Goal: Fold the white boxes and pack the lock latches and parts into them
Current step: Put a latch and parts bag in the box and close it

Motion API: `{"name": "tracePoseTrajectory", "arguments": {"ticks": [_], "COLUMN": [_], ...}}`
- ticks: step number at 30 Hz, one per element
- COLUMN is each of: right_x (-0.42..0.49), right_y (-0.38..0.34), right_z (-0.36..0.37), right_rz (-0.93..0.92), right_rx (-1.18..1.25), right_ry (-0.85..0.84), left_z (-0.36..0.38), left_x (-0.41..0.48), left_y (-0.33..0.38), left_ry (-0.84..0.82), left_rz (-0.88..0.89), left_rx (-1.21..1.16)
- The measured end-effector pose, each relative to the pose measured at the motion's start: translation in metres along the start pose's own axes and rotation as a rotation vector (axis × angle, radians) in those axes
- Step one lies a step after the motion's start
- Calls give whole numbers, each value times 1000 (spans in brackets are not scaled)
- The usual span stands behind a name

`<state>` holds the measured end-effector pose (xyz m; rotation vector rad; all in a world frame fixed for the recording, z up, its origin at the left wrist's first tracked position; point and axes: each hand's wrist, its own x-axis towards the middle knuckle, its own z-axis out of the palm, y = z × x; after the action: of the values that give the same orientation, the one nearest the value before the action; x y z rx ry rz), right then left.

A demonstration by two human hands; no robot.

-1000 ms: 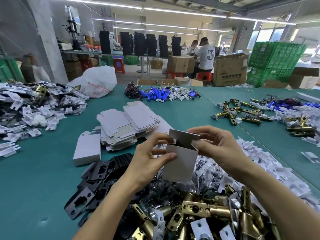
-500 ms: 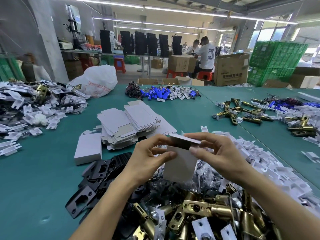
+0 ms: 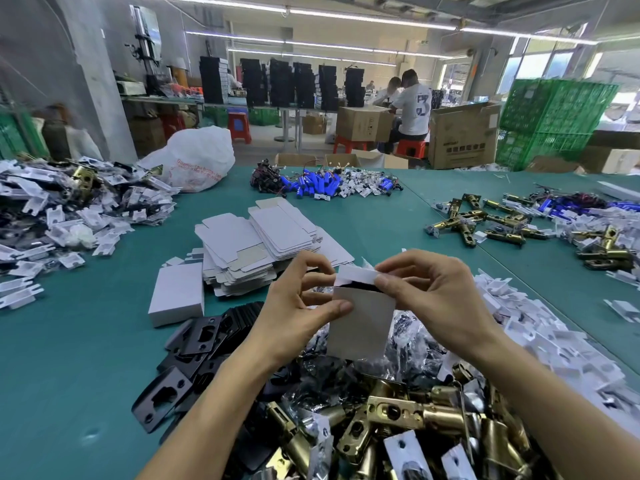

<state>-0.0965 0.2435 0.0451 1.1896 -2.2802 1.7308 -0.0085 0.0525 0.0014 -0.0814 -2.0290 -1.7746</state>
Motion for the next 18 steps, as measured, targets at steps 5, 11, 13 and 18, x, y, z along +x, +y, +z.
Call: {"name": "tracePoseTrajectory", "arguments": {"ticks": [5,11,13,18], "right_x": [1,0,-1,-2], "right_y": [-4,-7,-10,-14], "right_z": [-1,3,4,4], "right_rz": [-20,-112,-159,-197], "right_rx": [-90,-316,-392,-451], "right_ry": [-18,-4,-15,1], "left_z": [0,7,11,14], "left_x": [1,0,1,2], "left_y": [-2,3,6,9], "left_ry": [-3,27,72,130], "left_rz": [-1,69,93,94], "left_rx": [36,54,40,42]}}
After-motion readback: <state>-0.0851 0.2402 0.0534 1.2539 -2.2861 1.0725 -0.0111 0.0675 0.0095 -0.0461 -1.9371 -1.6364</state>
